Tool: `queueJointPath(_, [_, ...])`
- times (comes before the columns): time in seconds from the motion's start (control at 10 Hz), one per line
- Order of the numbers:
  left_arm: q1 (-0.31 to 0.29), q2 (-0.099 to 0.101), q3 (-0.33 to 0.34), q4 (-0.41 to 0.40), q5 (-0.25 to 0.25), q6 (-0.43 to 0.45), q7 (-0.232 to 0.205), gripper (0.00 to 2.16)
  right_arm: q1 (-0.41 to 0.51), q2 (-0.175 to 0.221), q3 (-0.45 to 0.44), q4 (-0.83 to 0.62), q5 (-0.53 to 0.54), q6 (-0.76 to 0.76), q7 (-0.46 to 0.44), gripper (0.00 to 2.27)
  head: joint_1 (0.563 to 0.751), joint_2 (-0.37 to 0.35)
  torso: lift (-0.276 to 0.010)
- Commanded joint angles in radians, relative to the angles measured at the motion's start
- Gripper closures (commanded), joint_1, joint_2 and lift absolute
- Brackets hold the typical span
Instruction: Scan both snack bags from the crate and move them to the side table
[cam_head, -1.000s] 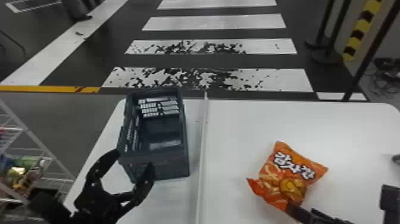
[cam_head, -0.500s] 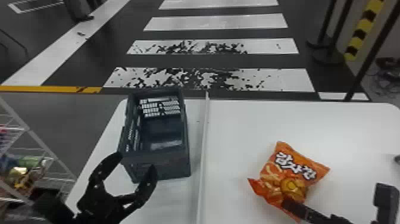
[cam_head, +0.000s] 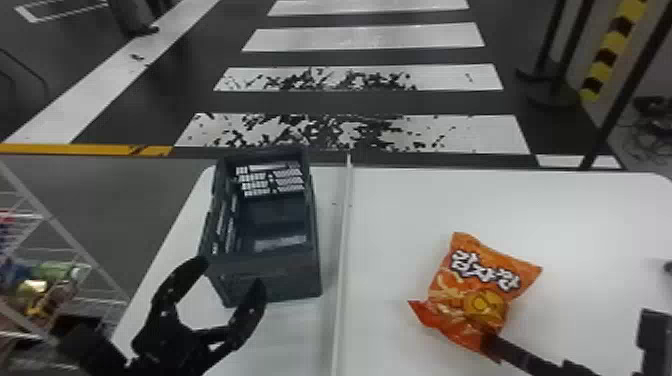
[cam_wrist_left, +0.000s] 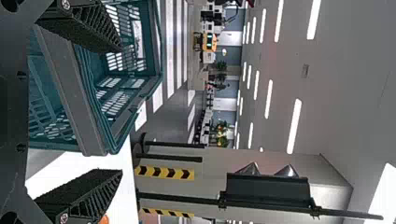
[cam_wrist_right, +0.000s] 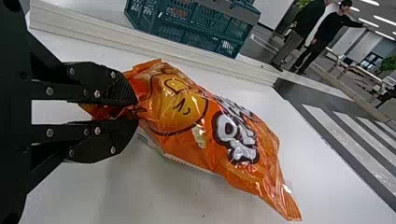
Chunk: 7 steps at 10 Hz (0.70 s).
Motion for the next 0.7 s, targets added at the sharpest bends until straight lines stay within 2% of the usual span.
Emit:
queueJointPath(0.0, [0.0, 0.002, -0.001, 0.0, 0.0, 0.0, 0.0, 0.08, 0.0, 0.0, 0.0, -0.006, 0.012, -0.003, 0.0, 2.24, 0.695, 0.124, -0.099])
queueJointPath(0.2, [0.0, 0.005, -0.001, 0.003, 0.0, 0.0, 0.0, 0.08, 0.006, -0.008, -0.037, -0.064, 0.038, 0.006, -0.006, 2.24, 0.695, 0.113, -0.099])
queueJointPath(0.3, [0.0, 0.007, -0.001, 0.003, 0.0, 0.0, 0.0, 0.08, 0.003, -0.028, -0.062, -0.112, 0.058, 0.028, -0.018, 2.24, 0.695, 0.094, -0.099])
queueJointPath(0.6, [0.0, 0.01, -0.006, 0.002, 0.0, 0.0, -0.003, 0.08, -0.066, -0.147, -0.115, -0.147, 0.104, 0.11, -0.048, 2.24, 0.695, 0.008, -0.099])
